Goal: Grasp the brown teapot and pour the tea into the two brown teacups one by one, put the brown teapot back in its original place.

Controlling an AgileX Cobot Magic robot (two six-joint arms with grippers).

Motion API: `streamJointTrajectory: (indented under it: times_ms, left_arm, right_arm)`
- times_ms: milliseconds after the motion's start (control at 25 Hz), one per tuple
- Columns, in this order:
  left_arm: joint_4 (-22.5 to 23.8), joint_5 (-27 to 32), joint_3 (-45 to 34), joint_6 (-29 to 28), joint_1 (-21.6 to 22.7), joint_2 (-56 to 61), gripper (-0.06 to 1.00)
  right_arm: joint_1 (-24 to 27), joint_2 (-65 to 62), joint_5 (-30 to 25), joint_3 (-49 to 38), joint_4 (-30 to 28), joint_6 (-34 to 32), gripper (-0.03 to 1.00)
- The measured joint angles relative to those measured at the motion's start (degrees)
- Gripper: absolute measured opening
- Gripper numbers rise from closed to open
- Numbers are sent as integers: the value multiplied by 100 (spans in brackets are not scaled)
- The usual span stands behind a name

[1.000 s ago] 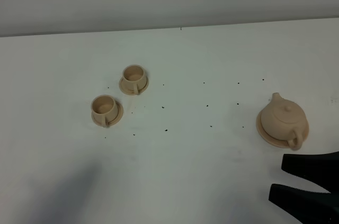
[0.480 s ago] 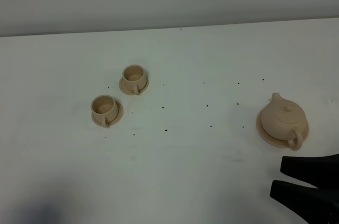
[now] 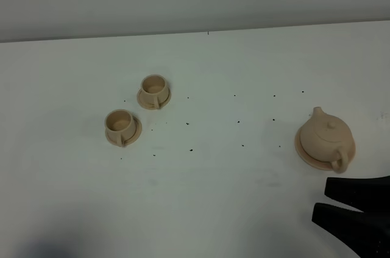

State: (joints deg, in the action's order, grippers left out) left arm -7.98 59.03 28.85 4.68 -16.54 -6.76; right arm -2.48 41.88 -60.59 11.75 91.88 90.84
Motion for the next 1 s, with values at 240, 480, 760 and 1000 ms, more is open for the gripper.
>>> streamJointTrajectory:
  times_ms: [240, 480, 760, 1000]
  left_arm:
    - [-280, 0, 0, 362, 0, 0, 0]
    - [-285, 0, 0, 374, 0, 0, 0]
    - [-311, 5, 0, 374, 521, 0, 0]
    - [-325, 5, 0, 374, 1081, 0, 1]
  right_arm:
    - [0, 0, 48, 0, 210, 0, 47]
    - [0, 11, 107, 0, 459, -669, 45]
    - [-124, 51, 762, 58, -474, -1494, 37]
    - [-711, 70, 2263, 58, -1307, -2321, 35]
